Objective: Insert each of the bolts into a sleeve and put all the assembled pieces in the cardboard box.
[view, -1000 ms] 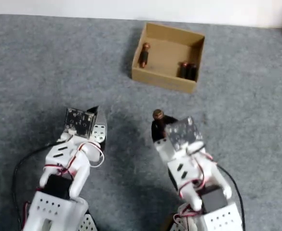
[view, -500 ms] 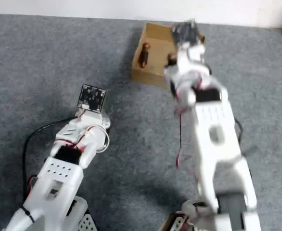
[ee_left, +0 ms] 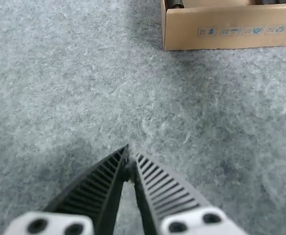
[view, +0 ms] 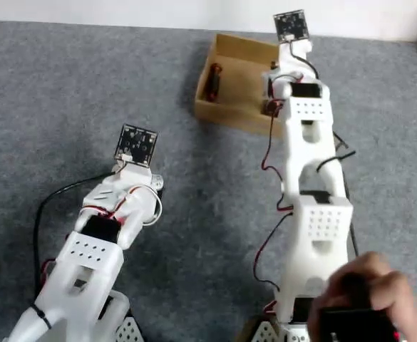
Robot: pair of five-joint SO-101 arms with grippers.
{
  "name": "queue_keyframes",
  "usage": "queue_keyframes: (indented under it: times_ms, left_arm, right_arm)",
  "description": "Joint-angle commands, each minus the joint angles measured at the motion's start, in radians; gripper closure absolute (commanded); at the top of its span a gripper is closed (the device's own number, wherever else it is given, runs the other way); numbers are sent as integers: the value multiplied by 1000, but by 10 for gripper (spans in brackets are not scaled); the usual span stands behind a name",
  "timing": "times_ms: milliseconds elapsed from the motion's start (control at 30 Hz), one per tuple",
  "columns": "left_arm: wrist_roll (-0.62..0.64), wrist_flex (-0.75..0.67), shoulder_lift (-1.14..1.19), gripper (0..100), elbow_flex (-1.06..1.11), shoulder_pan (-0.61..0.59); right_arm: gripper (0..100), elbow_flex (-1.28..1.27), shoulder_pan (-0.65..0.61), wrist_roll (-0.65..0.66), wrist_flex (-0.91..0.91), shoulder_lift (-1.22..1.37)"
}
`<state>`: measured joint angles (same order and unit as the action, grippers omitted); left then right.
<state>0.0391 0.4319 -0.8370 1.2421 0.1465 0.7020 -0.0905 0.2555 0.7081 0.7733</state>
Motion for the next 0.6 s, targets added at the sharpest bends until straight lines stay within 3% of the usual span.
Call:
queue_keyframes:
  times_ms: [0, 233, 300, 467, 567]
  left_arm:
    - [-3, -20, 4, 992, -54, 2]
    - [-3, -20, 4, 992, -54, 2]
    - [-3, -20, 4, 992, -54, 2]
    - [-3, -20, 4, 992, -54, 2]
    - [-3, -20, 5, 992, -54, 2]
  right_arm:
    - [994, 171, -8, 6, 19, 47]
    - [981, 378, -62, 11, 214, 128]
    - [910, 420, -76, 8, 280, 136]
    - [595, 473, -105, 6, 438, 134]
    - [565, 518, -110, 6, 535, 128]
